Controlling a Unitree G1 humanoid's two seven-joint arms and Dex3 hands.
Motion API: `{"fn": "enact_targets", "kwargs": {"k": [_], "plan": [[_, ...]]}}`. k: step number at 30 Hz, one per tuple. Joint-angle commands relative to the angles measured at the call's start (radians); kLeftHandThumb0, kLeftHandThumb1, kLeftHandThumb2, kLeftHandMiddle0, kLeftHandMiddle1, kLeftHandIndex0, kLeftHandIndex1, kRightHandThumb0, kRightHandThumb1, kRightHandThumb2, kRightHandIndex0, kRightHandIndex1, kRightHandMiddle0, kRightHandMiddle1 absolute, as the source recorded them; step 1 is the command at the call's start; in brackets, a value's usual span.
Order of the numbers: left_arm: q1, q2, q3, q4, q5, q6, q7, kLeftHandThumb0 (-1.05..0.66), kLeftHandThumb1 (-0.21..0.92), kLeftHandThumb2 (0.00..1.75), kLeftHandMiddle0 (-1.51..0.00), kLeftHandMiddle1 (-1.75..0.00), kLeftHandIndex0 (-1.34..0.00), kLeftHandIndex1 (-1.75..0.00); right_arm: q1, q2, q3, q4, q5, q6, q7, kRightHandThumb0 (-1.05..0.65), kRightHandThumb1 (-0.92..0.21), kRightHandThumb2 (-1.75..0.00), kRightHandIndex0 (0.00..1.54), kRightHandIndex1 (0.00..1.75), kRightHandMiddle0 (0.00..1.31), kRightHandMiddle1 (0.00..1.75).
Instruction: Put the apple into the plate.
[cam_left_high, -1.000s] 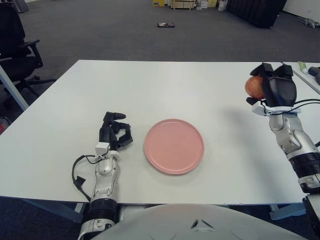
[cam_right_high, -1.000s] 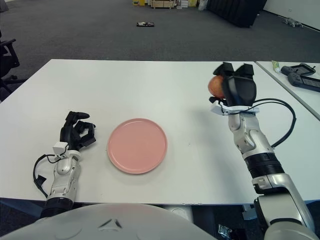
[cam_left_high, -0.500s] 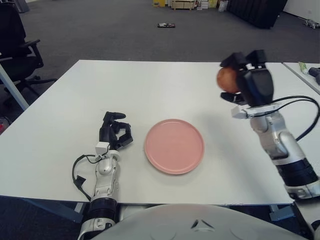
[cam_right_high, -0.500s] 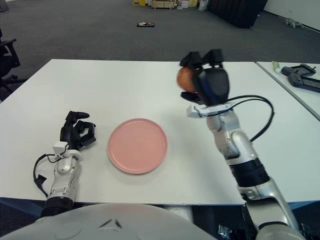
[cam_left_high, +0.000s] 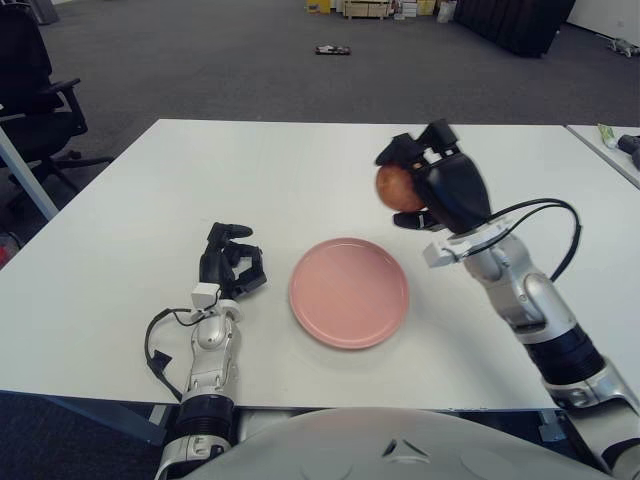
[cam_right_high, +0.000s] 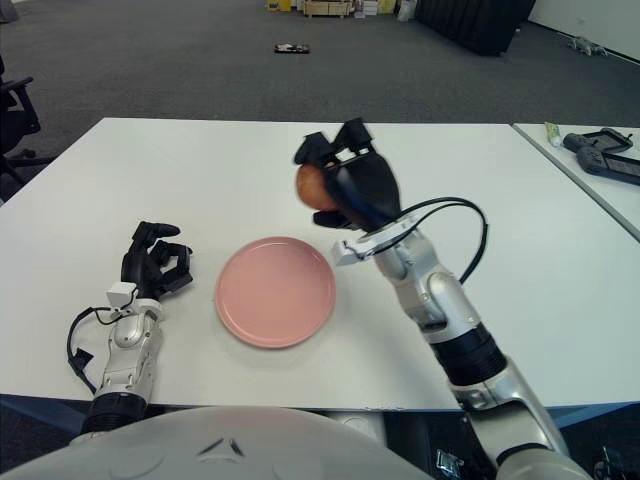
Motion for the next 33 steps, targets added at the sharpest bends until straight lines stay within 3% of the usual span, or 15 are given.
{"fn": "enact_targets", "kwargs": {"k": [1,9,15,33], "plan": [[-0.010,0.004,-0.002,0.012,-0.002,0.018,0.000,-0.01,0.41,1.17,-0.57,-1.59,-0.39,-1.75,-0.015,0.016,0.027,0.019,0.001,-0.043,0.030,0.00,-0.03,-1.64,0.86,1.69,0.59,1.75],[-0.008,0.003,-0.001,0.009,-0.012,0.018,-0.007,-0.01,0.41,1.18,-0.57,-1.61,-0.37,-1.75,-0.060,0.051,0.121,0.194,-0.028,-0.203,0.005,0.00,-0.03,-1.64,0.86,1.69,0.59,1.75],[-0.003,0.004,0.000,0.006,-0.005,0.011,0.001,-0.01,0.40,1.19,-0.57,-1.62,-0.37,-1.75,-0.044,0.032,0.173,0.236,-0.076,-0.291,0.014,0.00,-0.04,-1.63,0.84,1.70,0.58,1.75],[0.001,-0.003,0.005,0.005,-0.011,0.004,-0.001,-0.01,0.40,1.17,-0.58,-1.54,-0.42,-1.75,0.002,-0.023,0.198,0.228,-0.229,-0.341,0.008,0.00,-0.11,-1.56,0.79,1.73,0.52,1.75]]}}
